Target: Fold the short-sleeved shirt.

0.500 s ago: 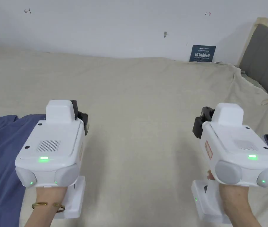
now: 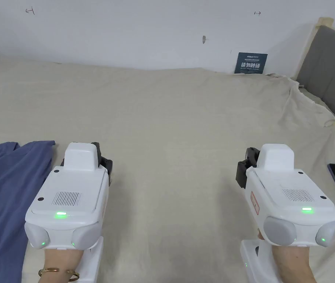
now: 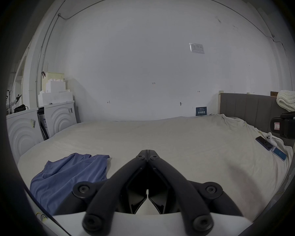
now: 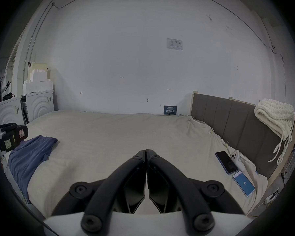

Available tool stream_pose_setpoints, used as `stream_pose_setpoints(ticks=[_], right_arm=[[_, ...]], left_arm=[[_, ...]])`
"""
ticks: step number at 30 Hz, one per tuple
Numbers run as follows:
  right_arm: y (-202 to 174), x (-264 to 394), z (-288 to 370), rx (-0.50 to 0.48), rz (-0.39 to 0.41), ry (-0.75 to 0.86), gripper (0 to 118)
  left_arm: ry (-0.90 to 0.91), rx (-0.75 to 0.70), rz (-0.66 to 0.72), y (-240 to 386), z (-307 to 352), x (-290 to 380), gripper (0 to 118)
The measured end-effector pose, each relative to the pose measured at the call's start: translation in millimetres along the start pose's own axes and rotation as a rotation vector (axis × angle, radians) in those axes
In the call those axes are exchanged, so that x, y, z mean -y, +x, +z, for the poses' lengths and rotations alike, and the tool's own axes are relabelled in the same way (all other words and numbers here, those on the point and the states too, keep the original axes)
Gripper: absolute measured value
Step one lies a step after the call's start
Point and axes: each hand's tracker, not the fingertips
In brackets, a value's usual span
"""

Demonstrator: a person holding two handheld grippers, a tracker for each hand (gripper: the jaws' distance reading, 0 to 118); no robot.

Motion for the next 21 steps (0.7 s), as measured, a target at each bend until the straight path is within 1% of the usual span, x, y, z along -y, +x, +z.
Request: stream_pose_setpoints(ticks=[4,12,21], right_arm=[[-0.4,0.1,0.8,-0.003,-0.004,0.002,0],[-2.0,-1.3,2.7,-0.007,0.019,0.008,0],[-1.6,-2.4,3.1,-0.017,0.022,0.007,0]], left_arm=[[0.006,-0.001,-0.004,0.0,1.7,-1.9,0],[0.014,0.001,-0.005,1.0,4.0,-5.2,0],[0.019,0.015,-0.010,2.6,5.3,-7.5,0]])
